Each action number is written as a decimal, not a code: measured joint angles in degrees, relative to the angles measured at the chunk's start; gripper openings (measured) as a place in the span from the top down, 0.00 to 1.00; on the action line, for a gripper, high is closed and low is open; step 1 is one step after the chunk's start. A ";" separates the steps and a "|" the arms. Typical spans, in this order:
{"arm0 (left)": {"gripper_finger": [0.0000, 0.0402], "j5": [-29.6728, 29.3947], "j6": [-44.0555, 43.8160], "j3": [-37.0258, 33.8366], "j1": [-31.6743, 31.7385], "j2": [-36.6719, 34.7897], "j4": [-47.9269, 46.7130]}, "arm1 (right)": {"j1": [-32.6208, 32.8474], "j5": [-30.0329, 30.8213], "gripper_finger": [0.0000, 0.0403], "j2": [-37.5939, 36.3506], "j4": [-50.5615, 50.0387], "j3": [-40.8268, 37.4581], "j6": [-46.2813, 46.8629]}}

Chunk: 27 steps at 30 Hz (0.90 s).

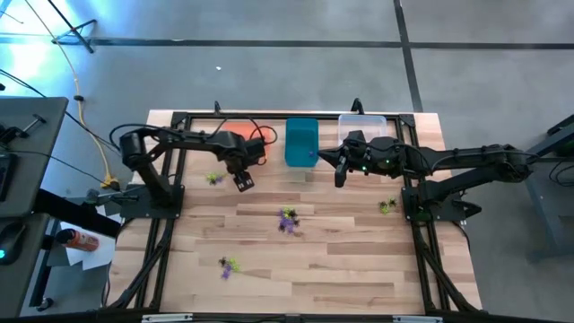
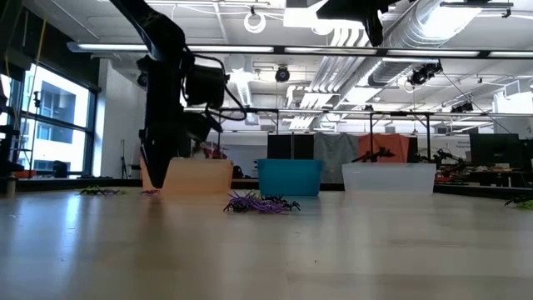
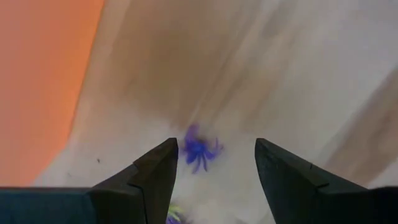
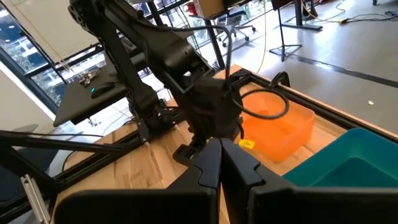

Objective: Sort Halloween decoration
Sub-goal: Put the purple spider toy into the blue bin

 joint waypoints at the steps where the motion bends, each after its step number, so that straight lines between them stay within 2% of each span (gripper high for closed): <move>1: 0.50 -0.70 0.00 0.00 0.00 0.63 0.63 | 0.00 0.00 1.00 0.00 -0.02 0.00 0.00; 7: 0.51 -2.09 0.67 0.11 0.34 2.68 0.94 | 0.00 0.00 1.00 0.00 -0.03 0.00 0.26; 10: 0.56 -1.48 1.05 0.22 0.77 3.21 0.98 | 0.00 0.00 1.00 0.00 -0.03 0.00 0.26; 13: 0.66 -0.93 1.08 0.26 1.26 3.52 0.99 | 0.00 0.00 1.00 0.00 -0.04 0.00 0.26; 18: 0.94 -2.65 1.08 0.17 2.11 3.66 1.10 | 0.00 -0.23 1.00 0.00 -0.04 0.00 0.29; 19: 0.97 -2.73 1.06 0.15 2.23 3.66 1.14 | 0.00 -0.29 1.00 0.00 -0.04 0.00 0.35; 27: 1.00 -1.89 0.78 -0.17 2.36 1.83 0.83 | 0.00 -0.44 1.00 0.00 -0.04 0.00 0.33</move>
